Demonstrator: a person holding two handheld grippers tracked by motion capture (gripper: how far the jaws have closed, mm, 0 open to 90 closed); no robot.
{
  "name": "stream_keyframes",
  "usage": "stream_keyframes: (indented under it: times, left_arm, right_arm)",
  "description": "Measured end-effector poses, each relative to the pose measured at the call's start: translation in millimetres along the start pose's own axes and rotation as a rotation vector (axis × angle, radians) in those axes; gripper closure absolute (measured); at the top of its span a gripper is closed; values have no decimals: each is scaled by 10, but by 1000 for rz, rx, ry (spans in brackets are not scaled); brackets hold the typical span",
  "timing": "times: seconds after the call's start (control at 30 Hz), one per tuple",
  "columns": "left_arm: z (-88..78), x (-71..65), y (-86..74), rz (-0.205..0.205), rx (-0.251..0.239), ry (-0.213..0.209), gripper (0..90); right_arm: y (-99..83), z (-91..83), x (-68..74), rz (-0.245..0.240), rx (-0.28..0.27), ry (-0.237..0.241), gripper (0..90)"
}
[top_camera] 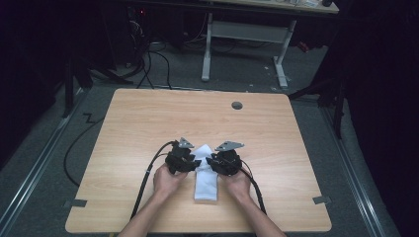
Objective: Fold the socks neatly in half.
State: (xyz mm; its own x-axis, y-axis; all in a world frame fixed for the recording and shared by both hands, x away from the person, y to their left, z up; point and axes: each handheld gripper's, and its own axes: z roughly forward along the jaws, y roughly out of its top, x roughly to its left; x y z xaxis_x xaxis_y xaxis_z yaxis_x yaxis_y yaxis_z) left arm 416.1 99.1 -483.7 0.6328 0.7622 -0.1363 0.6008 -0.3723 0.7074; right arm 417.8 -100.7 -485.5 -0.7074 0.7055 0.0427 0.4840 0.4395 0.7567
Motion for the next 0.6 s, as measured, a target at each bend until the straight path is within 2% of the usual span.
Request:
stream_keyframes:
  times: [0.13, 0.3, 0.43, 0.6]
  left_arm:
    - [-27, 56, 28, -44, -30, 28, 540]
    - [-10, 108, 80, -64, -34, 72, 453]
    - [28, 191, 121, -102, -8, 112, 397]
    - [68, 298, 92, -152, 8, 113, 361]
  right_arm:
    - [19, -71, 3, -13, -13, 1, 740]
    - [-14, -96, -3, -19, -3, 9, 808]
    - [-50, -88, 29, -25, -4, 20, 820]
    - [-87, -99, 53, -40, 8, 27, 813]
